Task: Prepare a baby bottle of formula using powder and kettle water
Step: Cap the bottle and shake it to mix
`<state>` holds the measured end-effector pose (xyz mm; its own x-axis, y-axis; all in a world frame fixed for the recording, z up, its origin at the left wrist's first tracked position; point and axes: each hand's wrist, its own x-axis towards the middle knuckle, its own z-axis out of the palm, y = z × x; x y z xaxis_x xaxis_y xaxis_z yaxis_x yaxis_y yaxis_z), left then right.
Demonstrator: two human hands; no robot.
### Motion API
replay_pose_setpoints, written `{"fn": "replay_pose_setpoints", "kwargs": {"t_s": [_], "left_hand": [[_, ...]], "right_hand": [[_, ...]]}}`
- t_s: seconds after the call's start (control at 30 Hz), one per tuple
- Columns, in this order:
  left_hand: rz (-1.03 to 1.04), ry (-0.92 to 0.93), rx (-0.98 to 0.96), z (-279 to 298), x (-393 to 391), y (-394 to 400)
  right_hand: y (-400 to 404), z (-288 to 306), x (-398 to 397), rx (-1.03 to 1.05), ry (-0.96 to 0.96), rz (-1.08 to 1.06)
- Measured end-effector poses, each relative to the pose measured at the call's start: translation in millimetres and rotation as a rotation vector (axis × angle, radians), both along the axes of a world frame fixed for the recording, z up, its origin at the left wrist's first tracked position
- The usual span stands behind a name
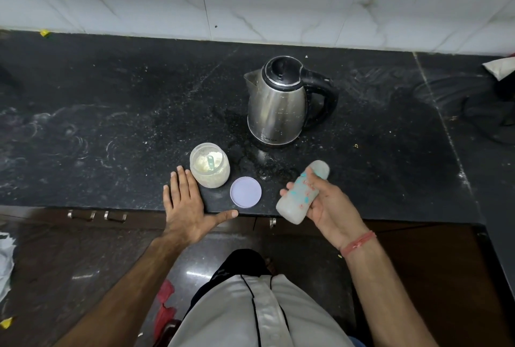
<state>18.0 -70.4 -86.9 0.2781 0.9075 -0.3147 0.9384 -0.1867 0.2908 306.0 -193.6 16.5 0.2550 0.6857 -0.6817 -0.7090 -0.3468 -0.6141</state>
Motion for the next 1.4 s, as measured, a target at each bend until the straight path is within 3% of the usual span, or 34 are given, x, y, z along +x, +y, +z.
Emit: {"fn": "replay_pose_setpoints", "kwargs": {"t_s": [0.07,0.2,0.3,0.4,0.53,0.63,0.73,0.87,1.0,1.1,1.23,1.3,1.4], "left_hand": [[0.002,0.004,0.005,-1,0,1],[0.004,0.018,-0.001,-1,1,1],[-0.005,0.011,-0.007,0,0,1],[0.0,0.016,-0.01,-1,1,2],[-0.007,0.023,-0.013,-1,0,1],[-0.001,0.029,-0.016,0,1,0],[-0.002,0.021,-0.014,1,1,0],[0.0,0.033,-0.013,3,2,0],[0.002,0.029,-0.004,2,1,0],[0.012,0.025,0.002,1,1,0],[-0.001,0.008,0.008,0,1,0],[0.012,0.013,0.009,-1,0,0],[0.006,0.013,0.001,2,1,-2]], "right_hand": [[2,2,0,-0.005,-0.031,0.098],[5,1,8,0.061,-0.003,-0.067],[9,11,8,0.037,-0.052,0.065],[9,7,12,0.106,-0.005,-0.08],[10,11,7,0.071,-0.027,0.112],[8,5,9,0.114,0.034,-0.029],[9,10,10,0.066,-0.03,0.162],[5,6,23,0.152,0.021,-0.038],[1,13,30,0.087,-0.07,0.252],[2,6,29,0.147,0.043,0.06],[2,0,18,0.146,0.029,0.227],[5,-6,15,0.176,0.136,0.026],[9,-8,17,0.118,-0.036,-0.08]]}}
